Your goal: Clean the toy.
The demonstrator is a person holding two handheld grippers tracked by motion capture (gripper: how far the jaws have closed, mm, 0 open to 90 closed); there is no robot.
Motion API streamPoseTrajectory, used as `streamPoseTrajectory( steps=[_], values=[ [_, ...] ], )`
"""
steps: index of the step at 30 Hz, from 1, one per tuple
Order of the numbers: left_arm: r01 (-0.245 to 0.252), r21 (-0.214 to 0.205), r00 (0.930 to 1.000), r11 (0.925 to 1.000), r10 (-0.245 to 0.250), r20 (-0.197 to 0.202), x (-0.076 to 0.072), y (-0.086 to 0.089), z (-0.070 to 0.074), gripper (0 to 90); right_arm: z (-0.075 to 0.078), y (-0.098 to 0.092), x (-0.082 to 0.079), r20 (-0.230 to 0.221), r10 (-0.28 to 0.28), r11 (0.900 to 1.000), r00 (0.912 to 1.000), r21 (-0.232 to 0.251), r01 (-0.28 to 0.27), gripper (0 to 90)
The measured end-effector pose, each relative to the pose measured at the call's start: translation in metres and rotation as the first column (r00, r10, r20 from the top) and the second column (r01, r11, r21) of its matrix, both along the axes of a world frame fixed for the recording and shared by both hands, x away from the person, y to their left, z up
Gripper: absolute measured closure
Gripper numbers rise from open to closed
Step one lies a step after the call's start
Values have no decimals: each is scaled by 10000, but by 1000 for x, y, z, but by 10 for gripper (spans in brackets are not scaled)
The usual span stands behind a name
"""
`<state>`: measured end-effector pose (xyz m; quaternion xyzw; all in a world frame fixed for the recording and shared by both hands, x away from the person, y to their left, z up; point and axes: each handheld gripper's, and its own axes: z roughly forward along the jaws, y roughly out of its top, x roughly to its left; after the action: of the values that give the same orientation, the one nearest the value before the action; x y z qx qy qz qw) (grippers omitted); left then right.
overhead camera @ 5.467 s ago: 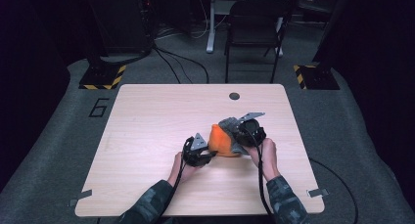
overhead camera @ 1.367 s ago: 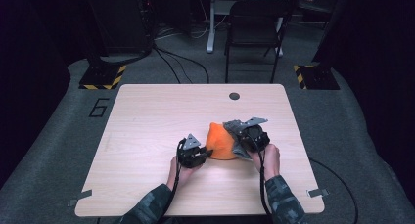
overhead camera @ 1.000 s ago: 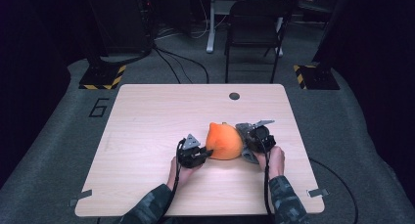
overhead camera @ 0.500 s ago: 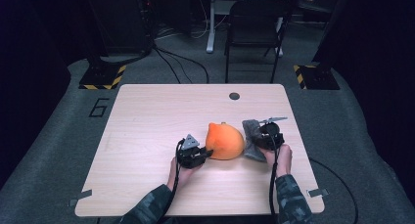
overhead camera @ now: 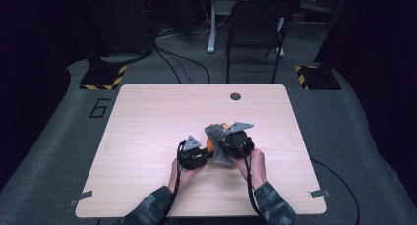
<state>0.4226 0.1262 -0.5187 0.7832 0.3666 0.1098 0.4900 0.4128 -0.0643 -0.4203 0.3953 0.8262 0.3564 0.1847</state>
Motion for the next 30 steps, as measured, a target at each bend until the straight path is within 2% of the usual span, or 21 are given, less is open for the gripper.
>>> streamPoseTrajectory(
  steps=[1,2,3,5,8,10,13,18,24,30],
  values=[
    [-31,-156,9999,9999,29,-101,-1,-1,0,737,-10,3,2,171,-92,9994,9998,-317,97,741],
    [-36,-214,10000,9998,35,-42,-1,-2,0,737,-11,1,3,273,-54,9988,9996,-480,67,742],
    [119,55,9999,9999,-120,112,-1,-1,1,737,-12,-2,4,340,-109,9985,9994,-527,127,742],
    [173,122,9997,9998,-175,163,-1,-1,1,739,-11,-7,5,208,-259,9987,9994,-436,268,743],
    [135,33,9998,9999,-136,149,-2,-2,1,739,-13,-13,6,305,-327,9980,9990,-540,343,743],
    [162,155,9996,9997,-165,231,-2,-2,1,740,-14,-18,6,174,-508,9974,9986,-494,516,743],
    [140,35,9998,9999,-140,133,-2,-3,0,740,-14,-21,6,217,-556,9965,9982,-612,568,744],
    [126,-6,9999,9999,-126,107,-2,-3,0,741,-18,-39,9,83,-977,9933,9952,-616,980,742],
    [192,-73,9998,9998,-192,54,-1,-3,0,740,-26,-59,17,-304,-1571,9867,9871,-463,1556,740],
    [239,-132,9997,9996,-238,42,-2,-3,0,740,-37,-74,27,-647,-2207,9748,9732,-476,2179,741]
  ],
)
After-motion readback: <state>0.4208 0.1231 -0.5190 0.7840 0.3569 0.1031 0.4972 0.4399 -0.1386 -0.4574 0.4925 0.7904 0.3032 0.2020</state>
